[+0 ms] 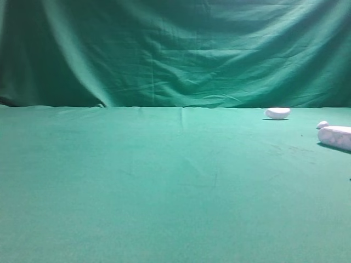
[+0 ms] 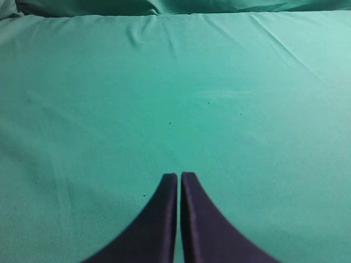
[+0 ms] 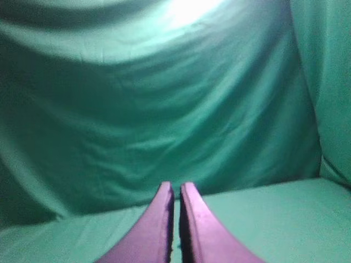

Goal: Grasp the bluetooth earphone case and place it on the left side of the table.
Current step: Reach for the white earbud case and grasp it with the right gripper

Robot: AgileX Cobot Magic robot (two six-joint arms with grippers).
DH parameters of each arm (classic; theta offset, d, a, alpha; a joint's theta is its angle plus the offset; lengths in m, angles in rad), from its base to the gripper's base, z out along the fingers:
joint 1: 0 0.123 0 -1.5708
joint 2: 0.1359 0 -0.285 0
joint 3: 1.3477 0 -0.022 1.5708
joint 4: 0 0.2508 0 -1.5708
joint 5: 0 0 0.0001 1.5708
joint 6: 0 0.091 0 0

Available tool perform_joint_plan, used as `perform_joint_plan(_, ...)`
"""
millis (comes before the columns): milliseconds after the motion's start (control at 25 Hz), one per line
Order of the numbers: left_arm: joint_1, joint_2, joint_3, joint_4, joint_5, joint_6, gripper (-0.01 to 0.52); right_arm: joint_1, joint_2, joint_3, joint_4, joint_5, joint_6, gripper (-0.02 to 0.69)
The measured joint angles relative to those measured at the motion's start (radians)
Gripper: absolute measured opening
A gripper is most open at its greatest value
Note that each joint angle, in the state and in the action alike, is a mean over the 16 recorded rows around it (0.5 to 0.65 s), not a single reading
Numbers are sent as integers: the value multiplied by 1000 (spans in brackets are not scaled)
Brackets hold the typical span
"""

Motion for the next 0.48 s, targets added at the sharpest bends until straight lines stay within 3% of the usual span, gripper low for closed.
perform_joint_plan(200,0,0,0,0,0,0,0,0,116,-128,34,32,-36,0)
perform_joint_plan(480,0,0,0,0,0,0,0,0,400,-355,46,269,-97,0)
